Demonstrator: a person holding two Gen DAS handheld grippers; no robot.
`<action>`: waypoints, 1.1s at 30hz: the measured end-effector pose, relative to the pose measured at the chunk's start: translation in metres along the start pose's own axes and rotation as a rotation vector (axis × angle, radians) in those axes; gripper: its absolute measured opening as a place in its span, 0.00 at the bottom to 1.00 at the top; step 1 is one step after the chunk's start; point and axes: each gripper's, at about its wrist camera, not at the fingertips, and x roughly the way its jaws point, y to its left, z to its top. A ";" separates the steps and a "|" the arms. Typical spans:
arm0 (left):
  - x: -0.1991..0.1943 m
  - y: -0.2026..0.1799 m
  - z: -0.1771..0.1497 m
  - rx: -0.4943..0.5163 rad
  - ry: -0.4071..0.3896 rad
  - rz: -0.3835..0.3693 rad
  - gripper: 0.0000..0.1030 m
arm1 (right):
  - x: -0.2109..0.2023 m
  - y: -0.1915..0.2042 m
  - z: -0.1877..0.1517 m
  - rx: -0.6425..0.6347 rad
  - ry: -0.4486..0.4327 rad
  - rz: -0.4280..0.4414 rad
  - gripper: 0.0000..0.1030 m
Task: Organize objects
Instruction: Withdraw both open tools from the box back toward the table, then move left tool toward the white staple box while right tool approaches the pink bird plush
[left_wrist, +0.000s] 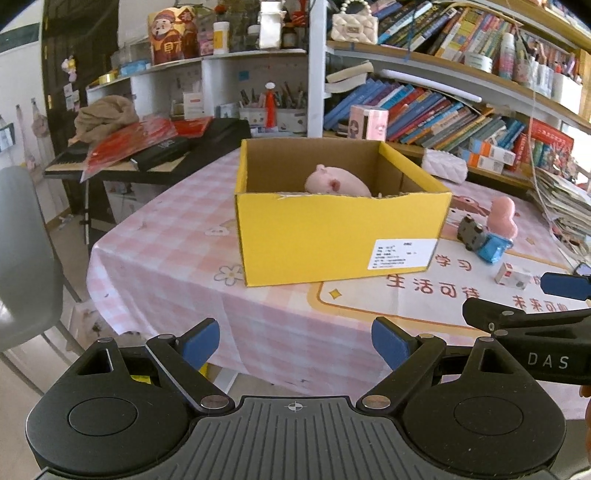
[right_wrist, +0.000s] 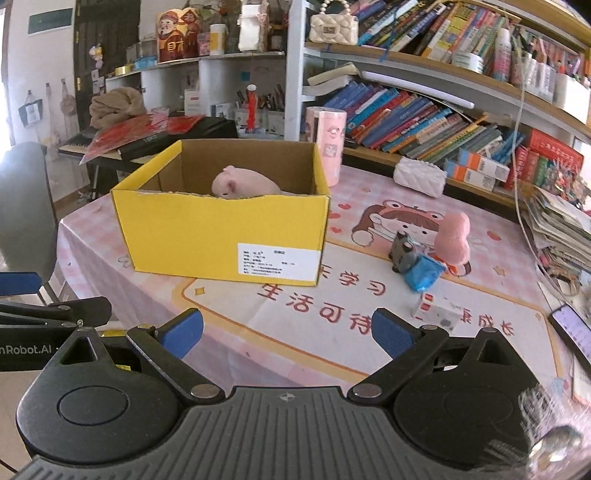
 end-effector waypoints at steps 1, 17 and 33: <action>0.000 -0.001 -0.001 0.006 0.000 -0.006 0.89 | -0.001 -0.001 -0.001 0.008 0.001 -0.007 0.96; -0.001 -0.027 -0.005 0.086 0.002 -0.119 0.89 | -0.026 -0.028 -0.025 0.112 0.019 -0.133 0.96; 0.017 -0.066 0.005 0.150 0.013 -0.222 0.89 | -0.034 -0.063 -0.035 0.194 0.065 -0.239 0.96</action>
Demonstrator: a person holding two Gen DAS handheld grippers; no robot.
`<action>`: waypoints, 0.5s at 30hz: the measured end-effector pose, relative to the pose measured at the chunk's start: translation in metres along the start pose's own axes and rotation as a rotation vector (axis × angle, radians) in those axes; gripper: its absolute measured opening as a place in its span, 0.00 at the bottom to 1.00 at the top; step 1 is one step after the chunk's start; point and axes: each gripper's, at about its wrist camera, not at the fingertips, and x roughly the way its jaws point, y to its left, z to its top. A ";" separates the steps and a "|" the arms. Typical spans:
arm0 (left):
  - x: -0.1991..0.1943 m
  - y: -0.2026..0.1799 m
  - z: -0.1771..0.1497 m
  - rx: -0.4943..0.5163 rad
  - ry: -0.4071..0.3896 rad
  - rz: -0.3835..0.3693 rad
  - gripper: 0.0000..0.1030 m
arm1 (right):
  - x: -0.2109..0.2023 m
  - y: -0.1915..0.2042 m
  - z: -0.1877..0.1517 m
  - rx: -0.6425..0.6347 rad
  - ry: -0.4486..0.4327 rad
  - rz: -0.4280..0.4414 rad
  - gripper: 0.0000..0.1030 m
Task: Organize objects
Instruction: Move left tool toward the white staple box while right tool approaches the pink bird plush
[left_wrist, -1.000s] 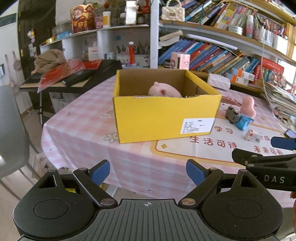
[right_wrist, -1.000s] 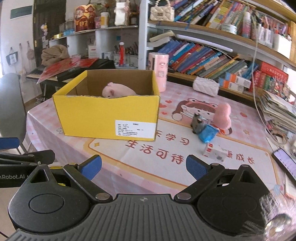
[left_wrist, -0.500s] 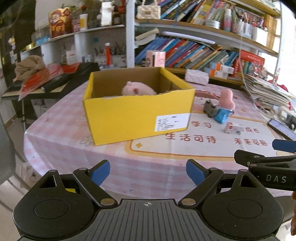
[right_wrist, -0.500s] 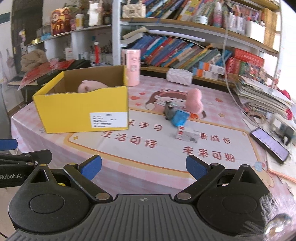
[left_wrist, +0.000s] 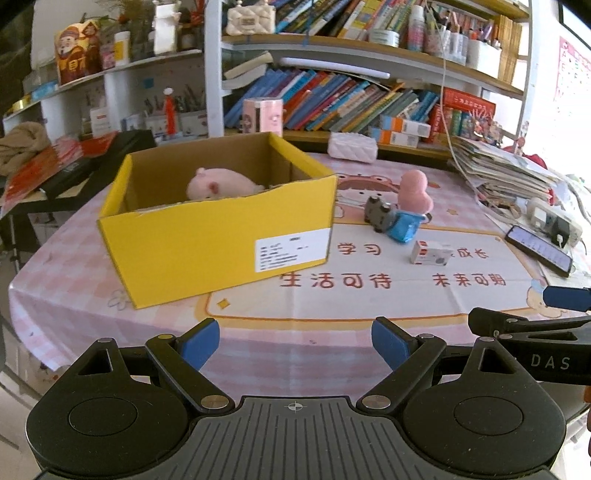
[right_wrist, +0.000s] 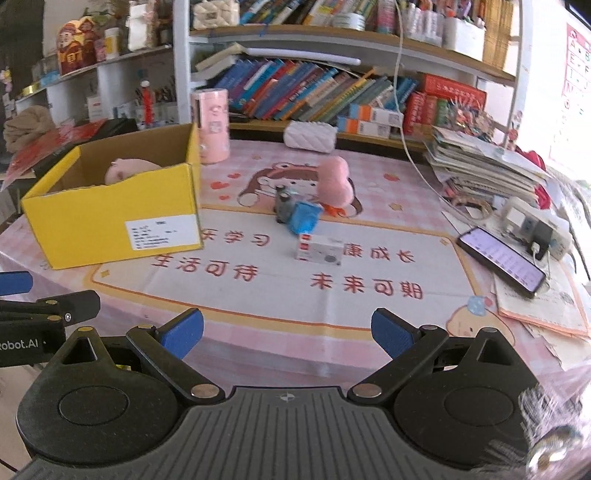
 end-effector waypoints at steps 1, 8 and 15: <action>0.002 -0.002 0.001 0.003 0.002 -0.004 0.89 | 0.001 -0.002 0.000 0.004 0.004 -0.004 0.96; 0.014 -0.015 0.010 0.015 0.012 -0.013 0.89 | 0.013 -0.018 0.005 0.026 0.035 -0.015 0.96; 0.029 -0.027 0.022 0.012 0.021 -0.004 0.89 | 0.029 -0.030 0.017 0.011 0.053 0.015 0.93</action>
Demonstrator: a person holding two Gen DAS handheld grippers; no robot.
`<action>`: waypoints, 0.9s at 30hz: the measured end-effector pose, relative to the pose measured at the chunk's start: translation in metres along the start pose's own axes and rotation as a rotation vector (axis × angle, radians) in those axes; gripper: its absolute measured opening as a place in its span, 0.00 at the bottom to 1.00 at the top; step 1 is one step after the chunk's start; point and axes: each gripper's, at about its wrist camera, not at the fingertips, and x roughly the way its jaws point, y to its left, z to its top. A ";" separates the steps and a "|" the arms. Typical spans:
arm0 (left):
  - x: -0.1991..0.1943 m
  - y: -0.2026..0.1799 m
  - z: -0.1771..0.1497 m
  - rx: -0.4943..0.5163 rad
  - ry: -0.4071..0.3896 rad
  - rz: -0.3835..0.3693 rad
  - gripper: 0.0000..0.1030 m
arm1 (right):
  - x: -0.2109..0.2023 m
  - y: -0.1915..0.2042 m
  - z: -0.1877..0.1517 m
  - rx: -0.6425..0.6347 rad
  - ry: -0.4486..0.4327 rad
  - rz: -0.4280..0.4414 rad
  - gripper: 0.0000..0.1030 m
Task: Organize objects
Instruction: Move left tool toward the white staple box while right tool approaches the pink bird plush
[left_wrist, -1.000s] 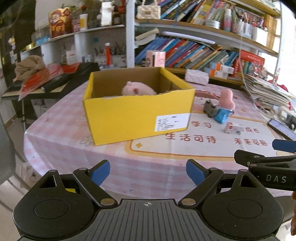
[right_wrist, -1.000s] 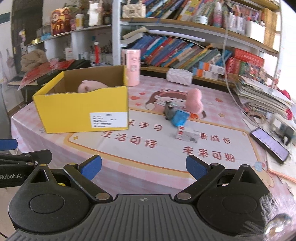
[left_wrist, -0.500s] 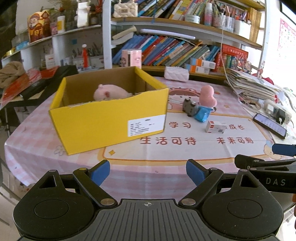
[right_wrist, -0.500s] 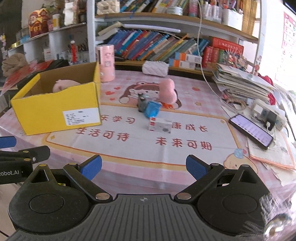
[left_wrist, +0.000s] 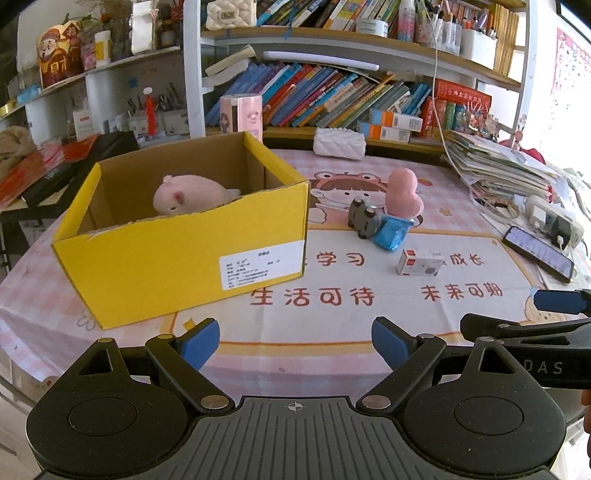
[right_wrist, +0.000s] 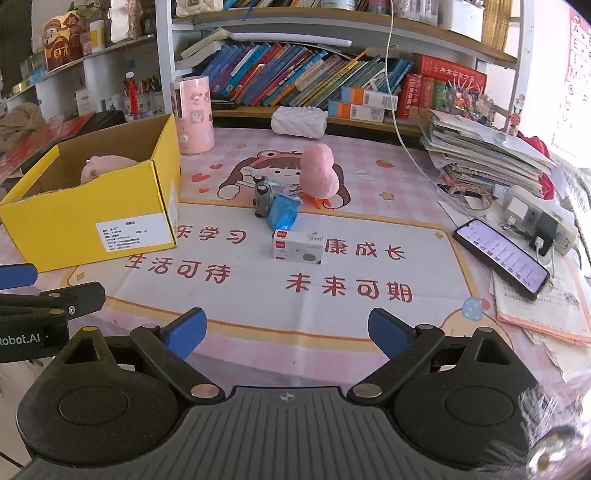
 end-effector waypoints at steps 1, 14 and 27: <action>0.002 -0.002 0.002 0.000 0.000 0.002 0.89 | 0.002 -0.001 0.002 -0.001 0.002 0.003 0.93; 0.030 -0.023 0.025 -0.016 0.013 0.037 0.89 | 0.034 -0.030 0.030 -0.020 0.024 0.057 0.90; 0.061 -0.056 0.046 -0.043 0.013 0.055 0.89 | 0.065 -0.069 0.057 -0.042 0.024 0.088 0.87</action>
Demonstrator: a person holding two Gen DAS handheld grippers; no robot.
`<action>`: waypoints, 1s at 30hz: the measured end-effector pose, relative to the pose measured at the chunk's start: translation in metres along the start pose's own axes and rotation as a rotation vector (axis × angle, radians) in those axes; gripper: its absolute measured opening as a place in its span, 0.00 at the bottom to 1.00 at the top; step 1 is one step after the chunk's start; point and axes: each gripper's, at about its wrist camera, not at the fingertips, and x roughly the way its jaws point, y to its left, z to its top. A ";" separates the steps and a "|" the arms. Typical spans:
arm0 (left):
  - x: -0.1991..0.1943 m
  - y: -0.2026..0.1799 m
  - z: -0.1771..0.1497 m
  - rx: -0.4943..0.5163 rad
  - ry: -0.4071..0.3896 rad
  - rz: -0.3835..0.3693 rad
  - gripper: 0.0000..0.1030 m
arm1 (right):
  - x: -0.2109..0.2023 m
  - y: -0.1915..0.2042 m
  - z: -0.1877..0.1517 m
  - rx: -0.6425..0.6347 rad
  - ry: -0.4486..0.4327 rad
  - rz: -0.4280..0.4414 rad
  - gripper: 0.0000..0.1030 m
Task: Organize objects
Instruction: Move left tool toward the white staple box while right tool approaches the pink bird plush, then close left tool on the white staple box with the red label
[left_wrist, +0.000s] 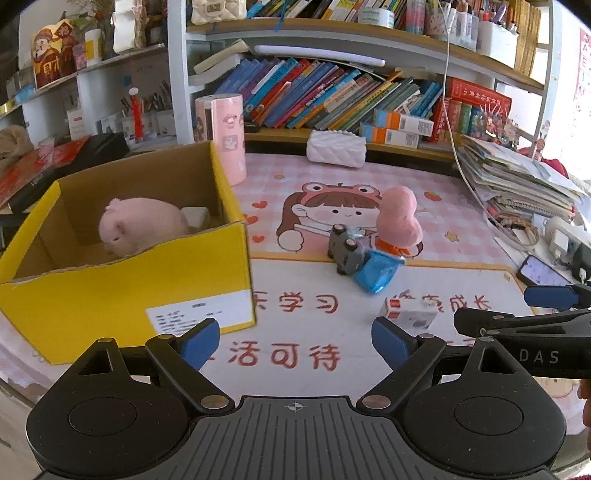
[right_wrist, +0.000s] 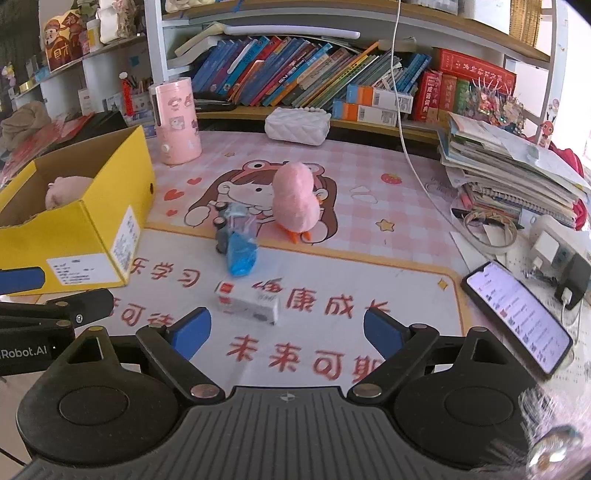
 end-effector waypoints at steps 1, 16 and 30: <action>0.002 -0.002 0.001 -0.004 0.001 0.003 0.89 | 0.002 -0.004 0.002 -0.002 0.001 0.004 0.87; 0.018 -0.034 0.010 -0.012 0.015 0.044 0.89 | 0.023 -0.041 0.018 0.021 0.015 0.094 0.75; 0.056 -0.074 0.016 0.057 0.086 -0.034 0.88 | 0.037 -0.069 0.033 0.070 -0.007 0.129 0.70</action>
